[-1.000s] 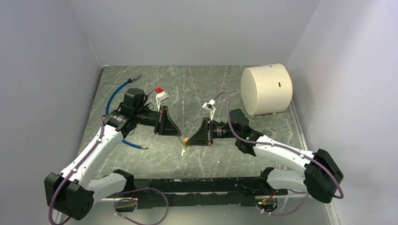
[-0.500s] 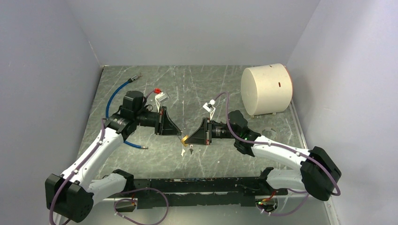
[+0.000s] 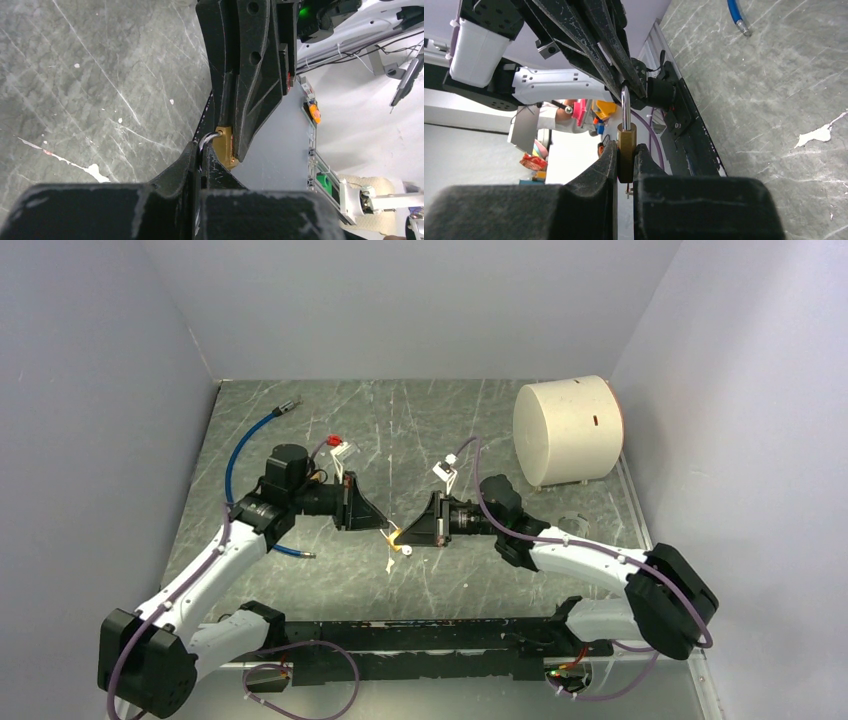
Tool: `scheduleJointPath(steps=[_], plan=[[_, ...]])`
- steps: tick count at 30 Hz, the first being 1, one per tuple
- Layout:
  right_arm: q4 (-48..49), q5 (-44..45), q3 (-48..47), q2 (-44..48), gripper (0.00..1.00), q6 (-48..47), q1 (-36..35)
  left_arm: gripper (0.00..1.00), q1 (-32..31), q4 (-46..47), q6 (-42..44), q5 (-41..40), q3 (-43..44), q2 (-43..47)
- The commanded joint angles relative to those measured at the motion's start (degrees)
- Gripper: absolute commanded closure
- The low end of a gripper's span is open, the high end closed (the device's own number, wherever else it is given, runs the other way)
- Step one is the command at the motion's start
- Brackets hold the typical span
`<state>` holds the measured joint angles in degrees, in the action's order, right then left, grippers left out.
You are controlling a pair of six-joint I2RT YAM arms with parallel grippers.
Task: Lock with the key
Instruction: Lock the lock.
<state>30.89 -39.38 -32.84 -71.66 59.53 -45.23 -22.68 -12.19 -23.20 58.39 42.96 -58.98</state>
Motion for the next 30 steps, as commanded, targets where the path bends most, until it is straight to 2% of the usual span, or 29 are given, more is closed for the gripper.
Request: scheduleJointPath(steps=[1,9,15,22,30], plan=[[12.68,9.22,-0.74,-0.94,1.0,3.58,2.56,0.98,-4.23,0.64,-3.81,6.45,-1.48,1.32],[11.41,8.49,-1.25,-2.24,1.0,3.84,2.78,0.97,-5.68,4.75,-7.91,6.18,-3.44,1.48],[9.34,8.09,-2.08,-3.21,1.0,3.31,2.77,0.97,-6.63,21.55,-20.12,5.22,-12.86,6.26],[10.65,7.38,-2.0,-4.98,1.0,4.43,2.74,0.97,-6.83,17.85,-18.5,4.49,-12.68,8.24],[6.64,8.41,-3.73,-5.98,1.0,3.97,2.77,0.98,-7.29,24.27,-22.6,4.46,-15.01,8.07]])
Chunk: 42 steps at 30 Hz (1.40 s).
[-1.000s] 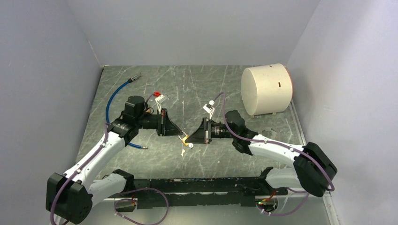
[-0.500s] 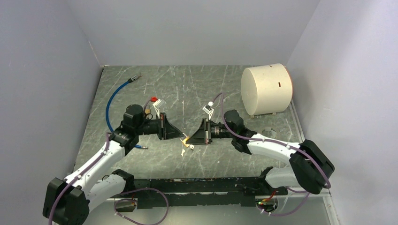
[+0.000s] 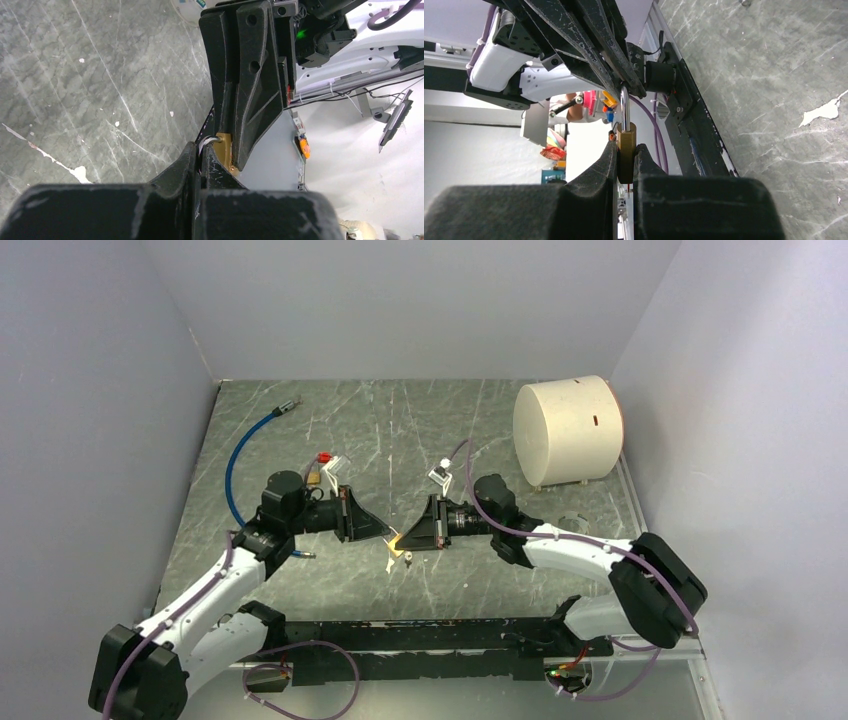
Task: Lock with the key
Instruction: Lock the lock.
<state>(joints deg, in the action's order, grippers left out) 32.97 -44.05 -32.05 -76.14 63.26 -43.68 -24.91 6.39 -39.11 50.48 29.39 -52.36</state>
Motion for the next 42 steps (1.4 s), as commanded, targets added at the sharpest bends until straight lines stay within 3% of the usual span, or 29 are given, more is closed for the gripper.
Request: scheduleJointPath(steps=[1,12,23,42], plan=[[4.48,13.33,-4.62,-1.63,1.0,0.4,1.23,0.98,-5.04,7.09,-7.93,12.39,-1.92,1.59],[5.83,14.71,-4.56,-2.97,1.0,2.21,1.23,0.97,-5.24,8.66,-9.33,13.13,-3.67,2.83],[1.35,15.6,-6.03,-3.71,1.0,1.18,1.18,0.97,-5.46,13.05,-12.29,14.18,-4.74,2.76],[4.47,14.29,-5.62,-5.5,1.0,3.02,3.03,0.97,-5.56,12.56,-12.04,15.04,-4.43,2.84]])
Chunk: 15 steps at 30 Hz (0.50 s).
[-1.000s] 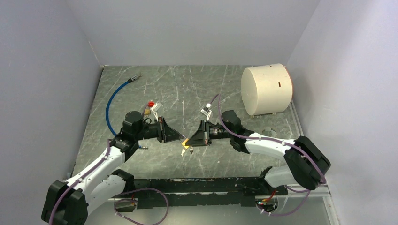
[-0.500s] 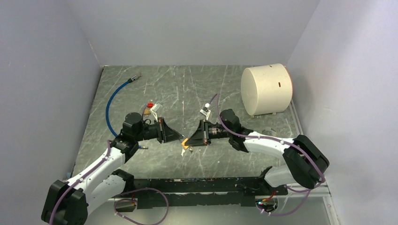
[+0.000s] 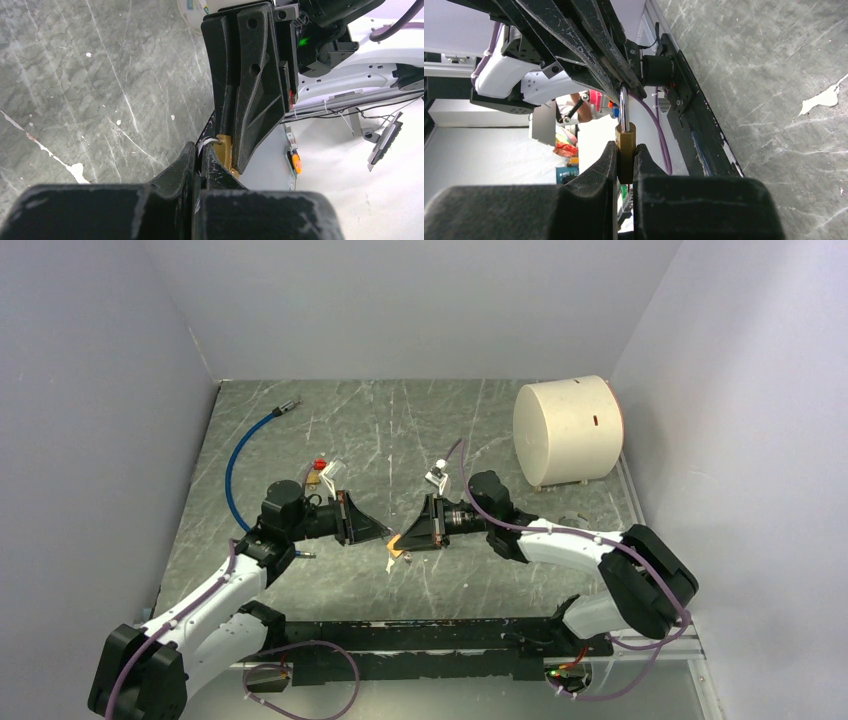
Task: Lock with the key
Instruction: Lock the lock.
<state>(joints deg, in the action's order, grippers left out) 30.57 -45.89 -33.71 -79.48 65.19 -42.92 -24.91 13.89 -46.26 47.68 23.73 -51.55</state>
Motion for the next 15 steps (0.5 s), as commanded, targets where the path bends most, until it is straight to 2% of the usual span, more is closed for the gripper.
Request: scheduleJointPath(steps=[1,15], plan=[[7.22,15.97,-3.96,-2.24,1.0,1.2,2.38,0.97,-5.59,5.34,-5.01,17.82,1.23,1.91],[5.6,15.83,-5.83,-3.82,1.0,-0.68,2.95,0.98,-5.83,12.57,-9.12,18.51,-0.26,0.75]])
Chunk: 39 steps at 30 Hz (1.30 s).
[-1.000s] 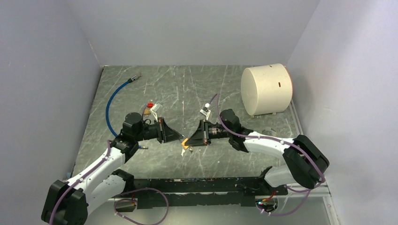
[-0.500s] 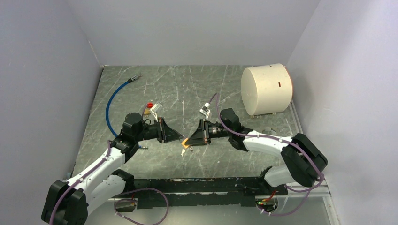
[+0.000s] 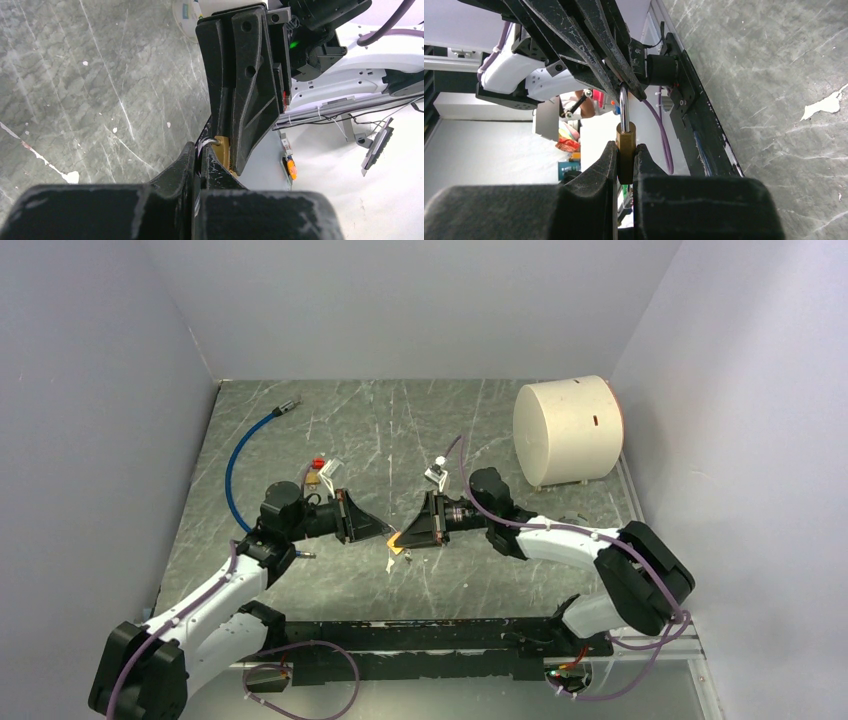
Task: Lock with the key
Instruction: Lock the lock.
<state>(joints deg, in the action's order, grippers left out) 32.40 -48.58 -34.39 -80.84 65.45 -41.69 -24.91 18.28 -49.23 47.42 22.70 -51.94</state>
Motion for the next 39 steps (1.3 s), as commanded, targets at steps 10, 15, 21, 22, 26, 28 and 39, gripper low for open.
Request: scheduleJointPath(steps=[10,15,21,22,26,28,39], plan=[[5.95,18.19,-5.4,-2.64,1.0,-1.2,2.33,0.97,-6.0,9.3,-6.81,19.06,0.51,1.17],[3.57,18.72,-6.04,-2.92,1.0,-1.51,2.65,0.98,-6.02,8.5,-6.45,18.98,0.5,1.34],[5.15,18.64,-6.89,-4.03,1.0,-1.32,2.93,0.97,-6.12,8.57,-6.68,18.52,0.08,1.8],[5.81,18.57,-7.03,-4.25,1.0,-1.23,2.9,0.98,-6.12,9.05,-6.93,18.52,-0.1,1.81],[5.9,18.76,-8.26,-4.82,1.0,-2.67,2.93,0.97,-6.12,9.73,-7.52,18.57,-0.46,1.89],[4.36,19.27,-9.1,-4.83,1.0,-3.84,2.97,0.98,-6.12,9.84,-7.63,18.73,-0.46,2.04],[4.41,18.73,-9.67,-7.81,1.0,-4.88,3.44,0.97,-6.21,14.5,-10.75,18.77,-1.34,2.16]])
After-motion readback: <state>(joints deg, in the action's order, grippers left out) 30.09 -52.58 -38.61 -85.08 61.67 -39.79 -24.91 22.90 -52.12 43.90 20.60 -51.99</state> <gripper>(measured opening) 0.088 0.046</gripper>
